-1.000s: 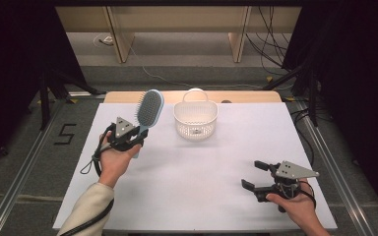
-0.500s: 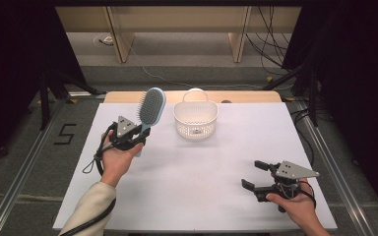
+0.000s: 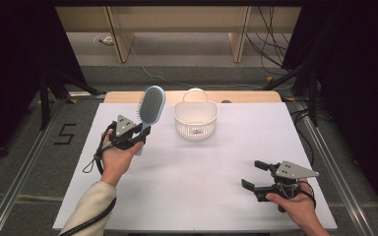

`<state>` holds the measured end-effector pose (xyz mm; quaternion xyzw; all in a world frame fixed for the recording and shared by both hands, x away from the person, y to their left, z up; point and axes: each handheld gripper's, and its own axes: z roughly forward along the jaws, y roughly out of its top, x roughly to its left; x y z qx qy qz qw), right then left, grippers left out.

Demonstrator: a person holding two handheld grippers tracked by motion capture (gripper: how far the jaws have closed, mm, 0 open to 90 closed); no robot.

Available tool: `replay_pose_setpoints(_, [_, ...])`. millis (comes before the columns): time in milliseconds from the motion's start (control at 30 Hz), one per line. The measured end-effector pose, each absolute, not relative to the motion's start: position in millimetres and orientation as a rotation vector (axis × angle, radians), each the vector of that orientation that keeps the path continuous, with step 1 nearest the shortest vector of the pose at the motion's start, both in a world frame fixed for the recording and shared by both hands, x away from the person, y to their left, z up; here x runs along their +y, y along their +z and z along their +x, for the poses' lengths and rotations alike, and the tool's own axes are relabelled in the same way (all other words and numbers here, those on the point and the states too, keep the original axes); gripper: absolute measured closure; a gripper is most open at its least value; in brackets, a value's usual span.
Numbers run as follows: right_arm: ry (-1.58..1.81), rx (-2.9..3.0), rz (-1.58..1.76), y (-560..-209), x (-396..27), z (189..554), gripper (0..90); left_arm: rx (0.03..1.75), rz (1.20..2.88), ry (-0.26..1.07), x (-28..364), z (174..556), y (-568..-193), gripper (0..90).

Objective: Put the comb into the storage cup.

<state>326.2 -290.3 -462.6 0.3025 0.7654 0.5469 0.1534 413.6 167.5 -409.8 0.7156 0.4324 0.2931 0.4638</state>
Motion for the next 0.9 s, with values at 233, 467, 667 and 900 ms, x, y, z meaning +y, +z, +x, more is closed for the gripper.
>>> replay_pose_setpoints(233, [1.568, 2.194, 0.867, -462.4, -290.4, 325.9, 14.8, 1.058, 1.752, 0.718, 167.4, 414.0, -408.9, 69.7])
replay_pose_setpoints(467, [1.569, 2.193, 0.866, -462.3, -290.3, 326.0, 14.6, 1.051, 1.742, 0.726, 167.5, 414.0, -406.9, 69.7])
replay_pose_setpoints(667, [1.568, 2.193, 0.867, -462.5, -290.2, 326.0, 14.4, 1.047, 1.743, 0.724, 165.3, 414.8, -407.1, 69.7])
replay_pose_setpoints(900, [1.566, 2.194, 0.866, -462.9, -290.3, 326.4, 13.8, 1.043, 1.735, 0.72, 163.1, 415.8, -405.9, 69.7])
